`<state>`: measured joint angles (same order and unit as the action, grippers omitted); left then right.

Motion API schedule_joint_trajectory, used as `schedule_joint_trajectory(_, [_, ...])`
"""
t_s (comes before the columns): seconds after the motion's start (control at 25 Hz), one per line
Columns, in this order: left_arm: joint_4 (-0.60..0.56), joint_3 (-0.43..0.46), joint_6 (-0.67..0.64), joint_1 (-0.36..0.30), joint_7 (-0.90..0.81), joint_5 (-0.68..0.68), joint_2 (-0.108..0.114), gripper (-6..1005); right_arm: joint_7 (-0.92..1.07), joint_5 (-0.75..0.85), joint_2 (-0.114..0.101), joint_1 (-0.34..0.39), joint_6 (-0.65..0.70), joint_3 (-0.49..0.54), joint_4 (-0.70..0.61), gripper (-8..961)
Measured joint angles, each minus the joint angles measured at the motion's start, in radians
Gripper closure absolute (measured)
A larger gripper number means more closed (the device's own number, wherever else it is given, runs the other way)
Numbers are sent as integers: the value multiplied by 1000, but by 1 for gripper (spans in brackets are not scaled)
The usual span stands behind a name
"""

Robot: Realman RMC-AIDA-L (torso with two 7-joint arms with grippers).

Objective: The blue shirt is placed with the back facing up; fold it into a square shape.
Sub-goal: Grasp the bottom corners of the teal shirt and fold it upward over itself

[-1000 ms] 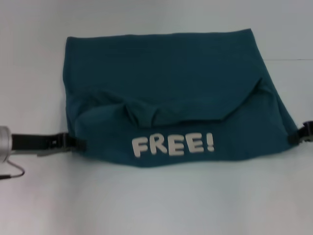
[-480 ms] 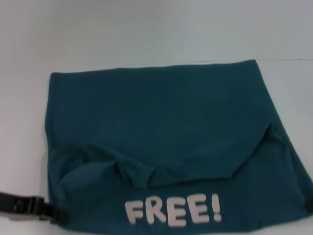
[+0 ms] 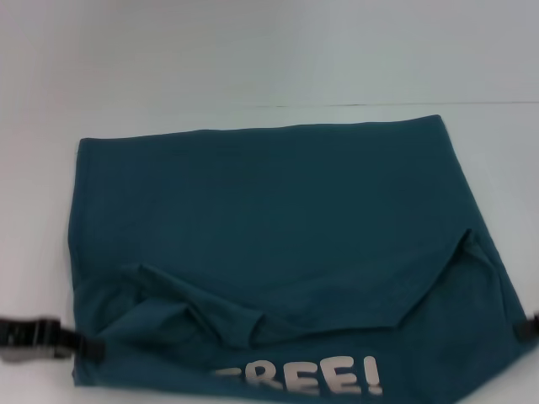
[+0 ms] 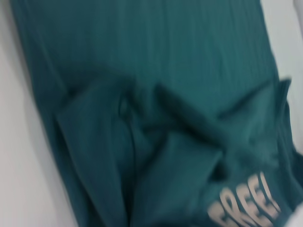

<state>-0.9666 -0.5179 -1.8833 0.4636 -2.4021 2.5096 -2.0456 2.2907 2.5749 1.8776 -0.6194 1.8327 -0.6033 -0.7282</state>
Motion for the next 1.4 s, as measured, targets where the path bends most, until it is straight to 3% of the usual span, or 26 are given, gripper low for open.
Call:
schedule_joint_trajectory(0.28, [58, 20, 104, 112, -83, -2, 37, 951, 36, -153, -13, -29, -92, 93, -9, 890])
schedule_joint_trajectory(0.52, [68, 27, 152, 188, -123, -2, 53, 950, 73, -293, -19, -49, -155, 108, -11, 884])
schedule_joint_trajectory(0.68, [75, 27, 235, 221, -159, -4, 63, 950, 98, -323, -16, -51, -267, 111, -11, 880])
schedule_joint_trajectory(0.92, [136, 18, 410, 270, -187, -5, 63, 950, 104, -318, 11, -52, -488, 77, 1, 874])
schedule_joint_trajectory(1.2, [220, 9, 625, 313, -193, 2, 35, 951, 109, -317, 72, -82, -739, -33, 7, 867])
schedule_joint_trajectory(1.4, [227, -36, 707, 319, -233, 2, 29, 951, 113, -316, 89, -131, -899, -111, 37, 862])
